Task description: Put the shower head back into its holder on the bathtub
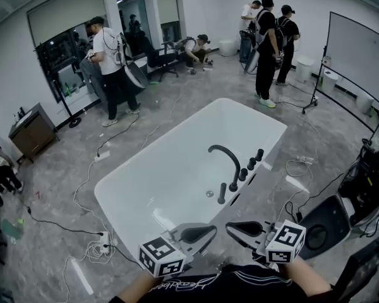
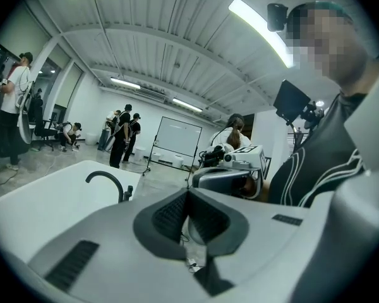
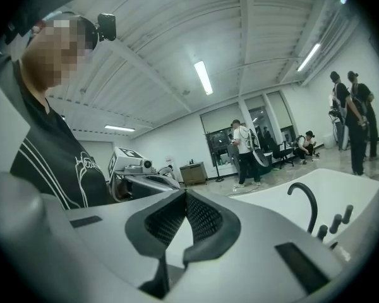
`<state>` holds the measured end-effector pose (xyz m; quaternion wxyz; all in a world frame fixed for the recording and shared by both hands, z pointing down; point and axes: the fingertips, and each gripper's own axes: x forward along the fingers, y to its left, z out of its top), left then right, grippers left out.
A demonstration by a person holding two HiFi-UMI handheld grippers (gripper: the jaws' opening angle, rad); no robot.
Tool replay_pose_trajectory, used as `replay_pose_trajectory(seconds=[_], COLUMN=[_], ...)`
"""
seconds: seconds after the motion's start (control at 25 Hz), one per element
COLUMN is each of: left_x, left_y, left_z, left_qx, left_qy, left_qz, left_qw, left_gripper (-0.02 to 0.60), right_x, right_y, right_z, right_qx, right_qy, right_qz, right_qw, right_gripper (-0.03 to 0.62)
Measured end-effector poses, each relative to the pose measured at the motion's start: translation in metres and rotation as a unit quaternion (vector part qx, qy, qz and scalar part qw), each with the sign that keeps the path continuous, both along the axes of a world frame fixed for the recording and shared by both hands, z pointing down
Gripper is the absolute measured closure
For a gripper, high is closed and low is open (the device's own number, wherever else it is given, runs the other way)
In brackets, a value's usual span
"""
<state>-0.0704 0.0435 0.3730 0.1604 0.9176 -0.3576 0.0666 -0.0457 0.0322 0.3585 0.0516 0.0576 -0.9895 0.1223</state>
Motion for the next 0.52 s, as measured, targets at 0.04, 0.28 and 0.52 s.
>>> replay_pose_trajectory(seconds=[0.04,0.28,0.52], left_x=[0.002,0.010,0.027], left_y=[-0.002,-0.008,-0.010], left_z=[0.000,0.004,0.009], left_qx=[-0.001,-0.006,-0.001], left_qy=[0.000,0.004,0.008], left_qz=[0.002,0.015,0.034], left_qw=[1.0000,0.9999,0.9994], left_gripper=[0.577,0.577,0.577], right_x=[0.003,0.011,0.032], right_y=[-0.002,-0.005,-0.008], right_z=[-0.001,-0.001,0.004], right_qx=[-0.001,0.002,0.005], right_qy=[-0.001,-0.003,-0.006], right_qz=[0.004,0.019,0.044], right_qw=[1.000,1.000,0.999], right_gripper=[0.580,0.580,0.580])
